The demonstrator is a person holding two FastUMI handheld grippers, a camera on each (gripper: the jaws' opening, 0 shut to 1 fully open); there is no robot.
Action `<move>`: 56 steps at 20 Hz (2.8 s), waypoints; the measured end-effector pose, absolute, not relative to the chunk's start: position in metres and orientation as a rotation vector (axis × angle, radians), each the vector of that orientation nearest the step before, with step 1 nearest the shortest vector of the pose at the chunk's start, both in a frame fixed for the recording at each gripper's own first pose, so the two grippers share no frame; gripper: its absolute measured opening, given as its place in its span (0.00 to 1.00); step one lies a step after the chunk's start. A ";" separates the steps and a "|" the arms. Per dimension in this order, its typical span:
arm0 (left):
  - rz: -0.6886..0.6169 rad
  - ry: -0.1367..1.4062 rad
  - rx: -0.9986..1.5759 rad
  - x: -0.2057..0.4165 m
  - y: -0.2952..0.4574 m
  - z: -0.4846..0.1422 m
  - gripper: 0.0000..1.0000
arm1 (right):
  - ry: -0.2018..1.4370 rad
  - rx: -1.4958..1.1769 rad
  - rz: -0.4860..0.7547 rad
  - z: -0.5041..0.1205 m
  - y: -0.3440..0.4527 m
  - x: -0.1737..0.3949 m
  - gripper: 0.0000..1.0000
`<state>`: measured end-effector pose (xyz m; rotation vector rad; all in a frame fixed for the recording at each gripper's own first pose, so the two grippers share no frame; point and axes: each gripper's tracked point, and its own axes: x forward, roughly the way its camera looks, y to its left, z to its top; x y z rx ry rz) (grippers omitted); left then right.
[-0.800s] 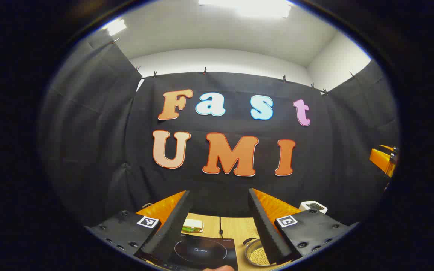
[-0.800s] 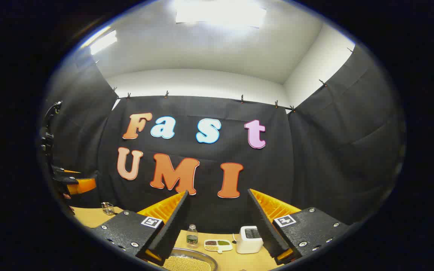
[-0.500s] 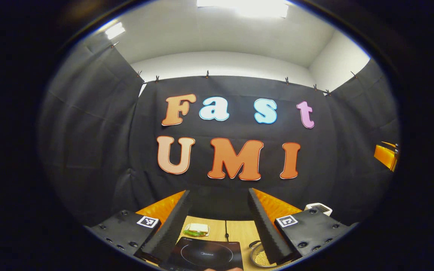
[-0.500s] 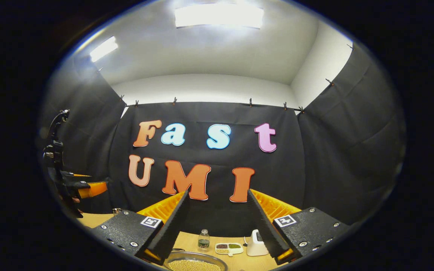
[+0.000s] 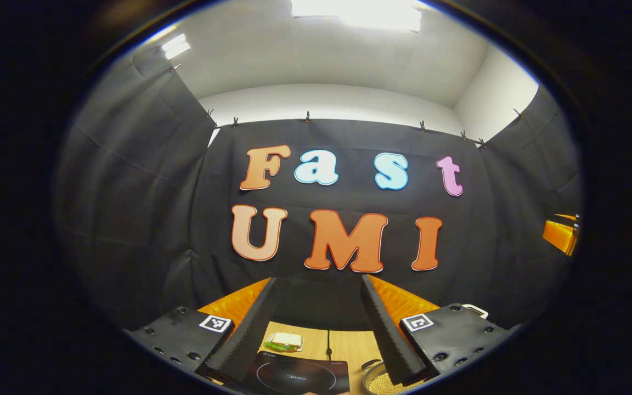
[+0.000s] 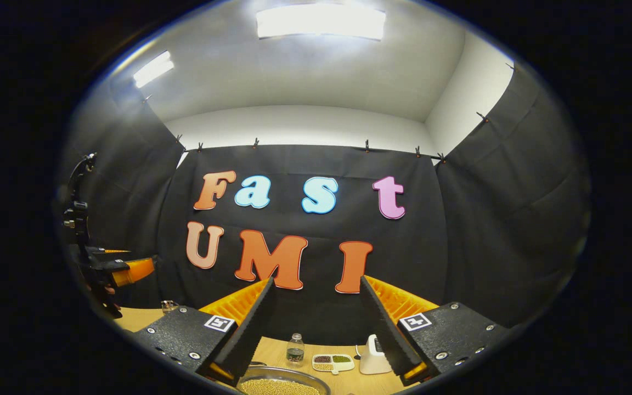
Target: First push the handle of the pot to place it horizontally, then grasp the pot with both hands and set it on the induction cooktop.
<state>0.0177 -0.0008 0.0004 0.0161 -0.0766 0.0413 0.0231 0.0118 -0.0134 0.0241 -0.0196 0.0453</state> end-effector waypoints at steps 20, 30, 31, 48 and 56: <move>-0.012 -0.105 0.044 0.021 -0.031 -0.012 0.98 | 0.098 0.007 0.023 -0.075 -0.009 0.013 0.94; -0.017 -0.058 0.031 0.025 -0.036 -0.039 0.98 | 0.439 0.073 0.104 -0.199 0.018 -0.023 0.88; -0.018 -0.051 0.030 0.025 -0.037 -0.042 0.97 | 0.480 0.078 0.119 -0.214 0.022 -0.028 0.86; -0.056 0.064 0.014 0.036 -0.054 -0.079 0.98 | 1.056 0.336 0.253 -0.366 0.067 -0.122 0.13; -0.025 0.052 0.035 0.033 -0.041 -0.076 0.98 | 1.323 0.446 0.259 -0.412 0.085 -0.153 0.00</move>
